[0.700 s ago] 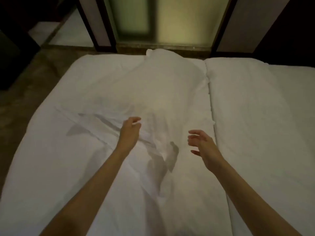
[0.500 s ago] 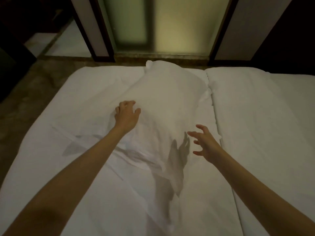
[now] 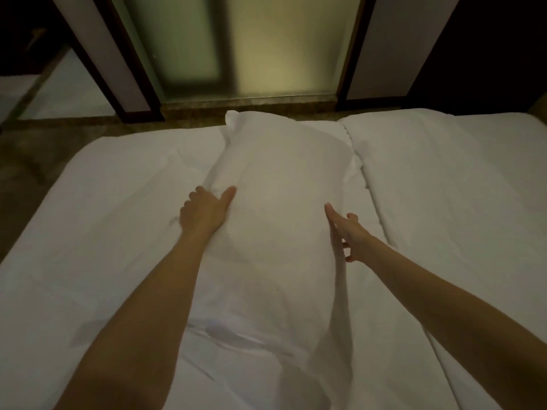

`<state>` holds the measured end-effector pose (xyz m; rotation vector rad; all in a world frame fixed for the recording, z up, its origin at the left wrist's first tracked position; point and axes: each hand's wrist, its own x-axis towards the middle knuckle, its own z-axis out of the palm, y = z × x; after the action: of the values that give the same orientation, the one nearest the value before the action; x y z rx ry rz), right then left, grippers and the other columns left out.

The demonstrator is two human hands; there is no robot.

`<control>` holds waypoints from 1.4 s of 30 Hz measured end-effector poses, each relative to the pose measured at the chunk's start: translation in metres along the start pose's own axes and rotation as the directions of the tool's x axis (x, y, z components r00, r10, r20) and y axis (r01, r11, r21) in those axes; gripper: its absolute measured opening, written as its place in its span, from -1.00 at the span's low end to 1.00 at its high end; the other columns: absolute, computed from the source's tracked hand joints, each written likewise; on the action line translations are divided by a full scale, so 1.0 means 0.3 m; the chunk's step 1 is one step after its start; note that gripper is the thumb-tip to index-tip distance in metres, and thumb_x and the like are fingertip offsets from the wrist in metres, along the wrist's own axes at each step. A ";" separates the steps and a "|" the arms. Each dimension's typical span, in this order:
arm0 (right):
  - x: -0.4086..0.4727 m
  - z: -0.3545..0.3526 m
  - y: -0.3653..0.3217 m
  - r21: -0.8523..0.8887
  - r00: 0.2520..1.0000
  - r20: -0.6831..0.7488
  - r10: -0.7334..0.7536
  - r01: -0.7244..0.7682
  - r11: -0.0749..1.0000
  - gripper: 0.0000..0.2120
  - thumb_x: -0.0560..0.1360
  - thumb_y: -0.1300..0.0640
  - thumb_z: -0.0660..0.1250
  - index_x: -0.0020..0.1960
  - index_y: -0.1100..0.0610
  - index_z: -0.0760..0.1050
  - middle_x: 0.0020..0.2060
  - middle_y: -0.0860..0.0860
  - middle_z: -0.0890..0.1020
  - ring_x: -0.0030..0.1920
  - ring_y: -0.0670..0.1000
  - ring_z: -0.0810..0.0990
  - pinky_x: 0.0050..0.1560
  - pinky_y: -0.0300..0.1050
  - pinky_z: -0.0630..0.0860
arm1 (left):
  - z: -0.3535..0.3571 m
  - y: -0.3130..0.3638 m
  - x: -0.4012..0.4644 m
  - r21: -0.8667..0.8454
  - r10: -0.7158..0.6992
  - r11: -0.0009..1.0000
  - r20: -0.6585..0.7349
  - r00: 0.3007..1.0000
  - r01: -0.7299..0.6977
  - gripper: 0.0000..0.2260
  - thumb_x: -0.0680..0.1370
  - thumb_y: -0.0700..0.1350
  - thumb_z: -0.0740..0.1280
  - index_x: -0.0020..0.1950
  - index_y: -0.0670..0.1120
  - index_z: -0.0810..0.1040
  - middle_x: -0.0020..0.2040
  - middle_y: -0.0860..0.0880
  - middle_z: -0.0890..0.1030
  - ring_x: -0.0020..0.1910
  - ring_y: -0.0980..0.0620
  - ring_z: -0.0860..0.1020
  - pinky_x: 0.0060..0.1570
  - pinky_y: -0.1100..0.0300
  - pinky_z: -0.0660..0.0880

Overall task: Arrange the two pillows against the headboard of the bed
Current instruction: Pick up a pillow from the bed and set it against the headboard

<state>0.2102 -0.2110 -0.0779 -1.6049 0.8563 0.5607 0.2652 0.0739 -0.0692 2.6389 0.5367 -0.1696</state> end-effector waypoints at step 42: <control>-0.352 -0.068 0.330 -0.224 0.929 -0.269 -0.253 0.195 0.955 -0.32 0.57 -0.25 0.04 0.41 0.29 0.29 0.33 0.26 0.46 0.30 0.26 0.44 0.22 0.02 0.35 | 0.092 -0.102 -0.774 -0.416 -0.250 0.878 0.024 0.968 0.237 -0.48 0.55 0.21 0.11 0.28 -0.19 0.33 0.30 -0.22 0.37 0.27 -0.23 0.34 0.22 -0.10 0.28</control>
<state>0.0659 -0.2127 -0.0552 -1.9700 0.8384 0.2474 0.0393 0.0073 -0.0590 2.1561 0.8179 -0.0786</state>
